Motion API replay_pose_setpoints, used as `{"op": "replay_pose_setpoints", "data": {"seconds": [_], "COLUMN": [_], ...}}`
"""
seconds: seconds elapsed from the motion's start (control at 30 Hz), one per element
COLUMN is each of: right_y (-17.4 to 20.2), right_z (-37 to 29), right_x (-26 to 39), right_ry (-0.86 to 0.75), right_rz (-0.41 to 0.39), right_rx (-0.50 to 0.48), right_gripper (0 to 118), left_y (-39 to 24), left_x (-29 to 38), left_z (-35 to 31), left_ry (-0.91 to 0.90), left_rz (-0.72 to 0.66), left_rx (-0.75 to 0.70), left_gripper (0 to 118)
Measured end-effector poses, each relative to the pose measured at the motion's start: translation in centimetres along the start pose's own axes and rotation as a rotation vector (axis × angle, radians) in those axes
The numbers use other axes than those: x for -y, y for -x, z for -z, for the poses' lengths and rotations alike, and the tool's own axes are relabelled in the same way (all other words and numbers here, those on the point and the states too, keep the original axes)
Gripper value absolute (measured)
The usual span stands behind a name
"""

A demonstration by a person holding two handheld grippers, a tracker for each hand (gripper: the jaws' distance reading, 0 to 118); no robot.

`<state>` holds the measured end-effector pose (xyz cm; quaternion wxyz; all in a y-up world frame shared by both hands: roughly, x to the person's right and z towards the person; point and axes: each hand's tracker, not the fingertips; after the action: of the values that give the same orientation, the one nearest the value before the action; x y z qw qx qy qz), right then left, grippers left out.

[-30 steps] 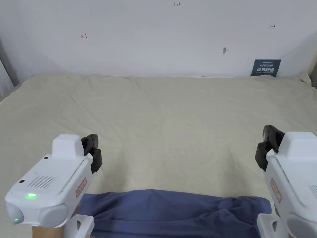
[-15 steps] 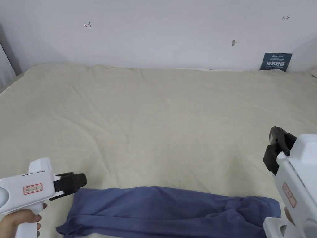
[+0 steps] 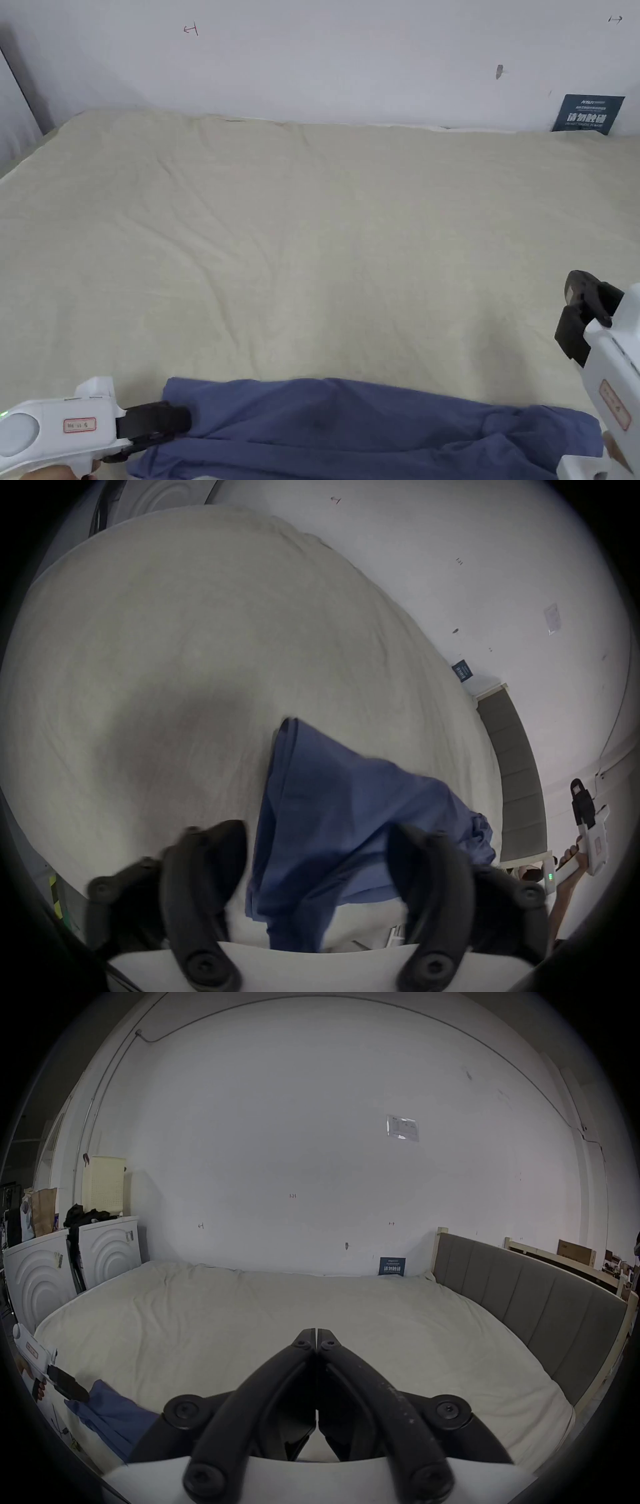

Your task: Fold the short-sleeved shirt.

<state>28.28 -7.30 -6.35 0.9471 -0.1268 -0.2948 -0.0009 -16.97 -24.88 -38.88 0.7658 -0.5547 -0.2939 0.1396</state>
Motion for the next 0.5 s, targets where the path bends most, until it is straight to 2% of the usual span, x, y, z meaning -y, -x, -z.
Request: {"op": "replay_pose_setpoints", "data": {"seconds": [0.03, 0.1, 0.17, 0.27, 0.33, 0.5], "right_y": [0.0, 0.0, -0.1, -0.2, -0.4, -1.1], "right_z": [0.1, 0.2, 0.3, 0.3, 0.0, -0.6], "right_x": [0.1, 0.3, 0.4, 0.4, 0.1, -0.8], "right_ry": [0.006, 0.014, 0.02, 0.024, 0.022, 0.002], "right_rz": [-0.004, -0.011, -0.01, -0.004, -0.007, -0.013], "right_rx": [0.001, 0.0, -0.002, -0.005, -0.004, -0.006], "right_gripper": [1, 2, 2, 2, 2, 2], "left_y": [-0.1, -0.7, -1.5, -2.5, -2.2, -4.0], "left_x": [0.1, 0.6, 0.9, 1.2, 1.2, 0.9], "left_z": [0.5, 1.1, 1.3, 2.5, 2.9, -1.1], "left_ry": [0.011, 0.018, -0.016, 0.001, -0.019, -0.13], "left_rz": [0.001, 0.039, 0.09, 0.073, 0.145, 0.213], "left_rx": [-0.012, -0.07, -0.073, -0.07, -0.129, -0.158], "left_gripper": [56, 40, 16, 9, 8, 7]}}
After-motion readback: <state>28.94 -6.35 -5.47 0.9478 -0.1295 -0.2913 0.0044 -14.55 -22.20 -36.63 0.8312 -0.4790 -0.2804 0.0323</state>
